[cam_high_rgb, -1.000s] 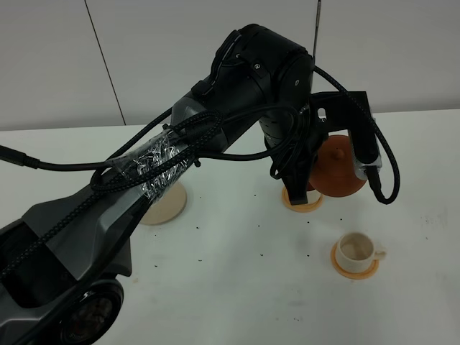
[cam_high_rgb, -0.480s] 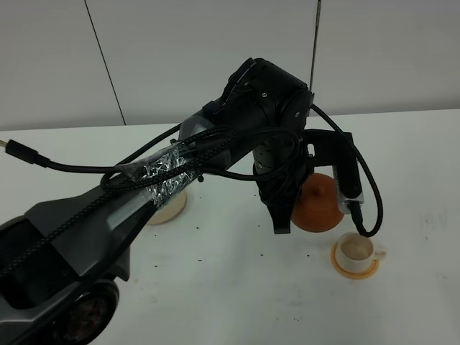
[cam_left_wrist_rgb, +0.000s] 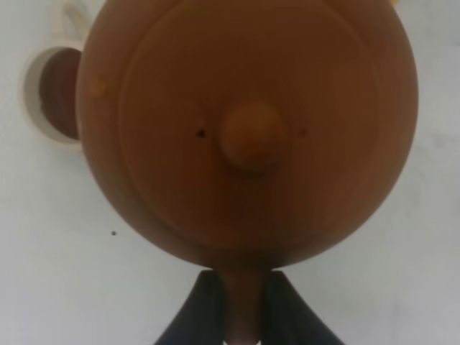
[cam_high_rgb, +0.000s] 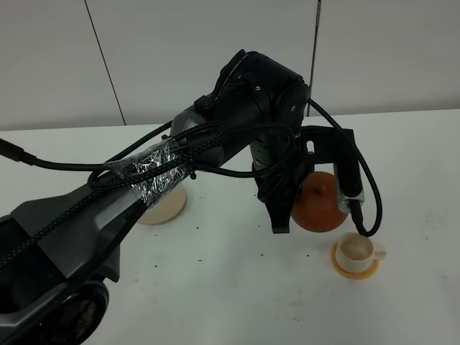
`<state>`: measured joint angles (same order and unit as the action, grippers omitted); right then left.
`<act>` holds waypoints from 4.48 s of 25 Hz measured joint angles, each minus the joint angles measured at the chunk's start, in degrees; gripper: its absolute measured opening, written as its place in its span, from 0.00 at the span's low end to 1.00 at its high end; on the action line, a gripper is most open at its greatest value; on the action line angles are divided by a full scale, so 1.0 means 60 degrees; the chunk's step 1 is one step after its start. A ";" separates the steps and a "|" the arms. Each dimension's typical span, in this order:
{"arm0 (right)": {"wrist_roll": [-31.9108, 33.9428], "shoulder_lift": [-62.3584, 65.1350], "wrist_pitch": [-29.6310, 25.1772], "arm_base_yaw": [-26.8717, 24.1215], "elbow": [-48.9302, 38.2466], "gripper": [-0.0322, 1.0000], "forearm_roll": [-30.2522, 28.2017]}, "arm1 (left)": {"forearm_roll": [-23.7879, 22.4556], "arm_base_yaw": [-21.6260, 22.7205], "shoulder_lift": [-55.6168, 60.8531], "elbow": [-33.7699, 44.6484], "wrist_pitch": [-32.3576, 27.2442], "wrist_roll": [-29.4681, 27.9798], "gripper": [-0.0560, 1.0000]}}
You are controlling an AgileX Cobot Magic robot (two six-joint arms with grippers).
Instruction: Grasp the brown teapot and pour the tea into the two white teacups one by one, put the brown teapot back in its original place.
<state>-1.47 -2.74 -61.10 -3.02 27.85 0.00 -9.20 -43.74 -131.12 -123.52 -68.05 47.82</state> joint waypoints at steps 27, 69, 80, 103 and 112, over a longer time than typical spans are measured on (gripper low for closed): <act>0.0000 0.0000 0.0000 0.0000 0.0000 0.26 0.0000 | -0.0435 -0.0063 -0.0008 0.0637 0.0000 0.0015 0.22; 0.0000 0.0000 0.0000 0.0000 0.0000 0.26 0.0000 | -0.2750 -0.0787 -0.0008 0.0637 0.0056 -0.0004 0.22; 0.0000 0.0000 0.0000 0.0000 0.0000 0.26 0.0000 | -0.2873 -0.0863 -0.0008 0.0637 0.0310 -0.0004 0.22; 0.0000 0.0000 0.0000 0.0000 0.0000 0.26 0.0000 | -0.3969 -0.1424 -0.0457 0.0662 0.0681 -0.0522 0.22; 0.0000 0.0000 0.0000 0.0000 0.0000 0.26 0.0000 | -0.4327 -0.1594 -0.0457 0.0662 0.0750 -0.0719 0.22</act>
<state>-1.47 -2.74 -61.10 -3.02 27.85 0.00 -35.17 -53.30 -133.86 -119.54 -63.55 43.50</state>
